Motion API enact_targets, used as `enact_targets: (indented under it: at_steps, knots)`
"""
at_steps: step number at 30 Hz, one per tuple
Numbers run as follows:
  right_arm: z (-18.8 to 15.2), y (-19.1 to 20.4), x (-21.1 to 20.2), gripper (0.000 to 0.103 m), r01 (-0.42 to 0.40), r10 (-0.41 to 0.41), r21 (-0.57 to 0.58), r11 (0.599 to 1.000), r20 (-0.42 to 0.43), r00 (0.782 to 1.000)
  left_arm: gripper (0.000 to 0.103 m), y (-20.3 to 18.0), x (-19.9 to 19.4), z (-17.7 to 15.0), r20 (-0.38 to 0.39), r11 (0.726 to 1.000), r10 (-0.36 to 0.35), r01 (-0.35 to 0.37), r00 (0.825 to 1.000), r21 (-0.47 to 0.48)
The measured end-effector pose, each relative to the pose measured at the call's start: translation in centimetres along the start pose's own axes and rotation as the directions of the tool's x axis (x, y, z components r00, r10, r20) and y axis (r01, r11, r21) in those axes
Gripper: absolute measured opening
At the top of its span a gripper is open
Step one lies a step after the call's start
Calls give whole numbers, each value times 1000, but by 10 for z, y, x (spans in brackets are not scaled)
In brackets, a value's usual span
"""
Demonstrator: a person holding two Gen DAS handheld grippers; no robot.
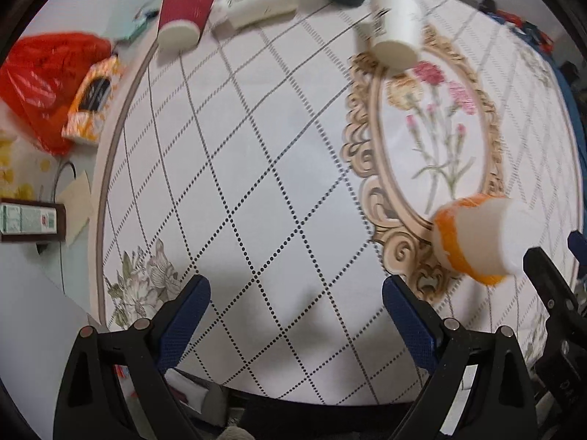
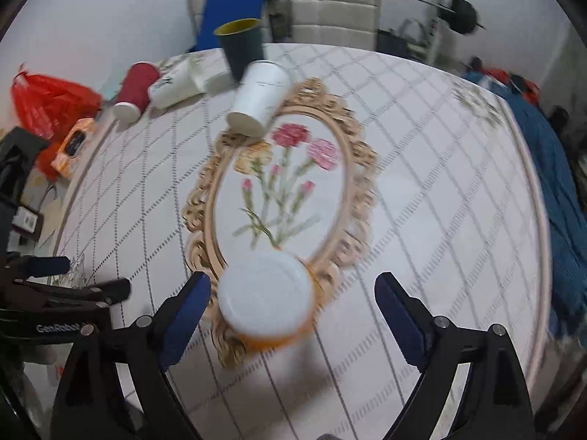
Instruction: Flip cup upside down
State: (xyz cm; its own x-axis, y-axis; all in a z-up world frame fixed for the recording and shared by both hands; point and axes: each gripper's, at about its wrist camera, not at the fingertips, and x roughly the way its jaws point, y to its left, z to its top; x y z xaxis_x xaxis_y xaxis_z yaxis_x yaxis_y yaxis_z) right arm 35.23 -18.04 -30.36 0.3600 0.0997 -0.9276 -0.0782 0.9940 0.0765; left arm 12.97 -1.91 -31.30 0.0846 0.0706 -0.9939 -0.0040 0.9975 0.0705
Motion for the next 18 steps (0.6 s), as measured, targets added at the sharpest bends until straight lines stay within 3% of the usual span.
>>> enact_targets:
  at_steps: [9, 18]
  knots:
    - [-41, -9, -77, 96, 141, -144, 165, 976, 11, 989, 96, 25, -60, -37, 147, 993, -40, 24, 988, 112]
    - [-82, -8, -137, 96, 163, -176, 252, 954, 27, 984, 96, 26, -103, -70, 228, 989, -60, 28, 972, 145]
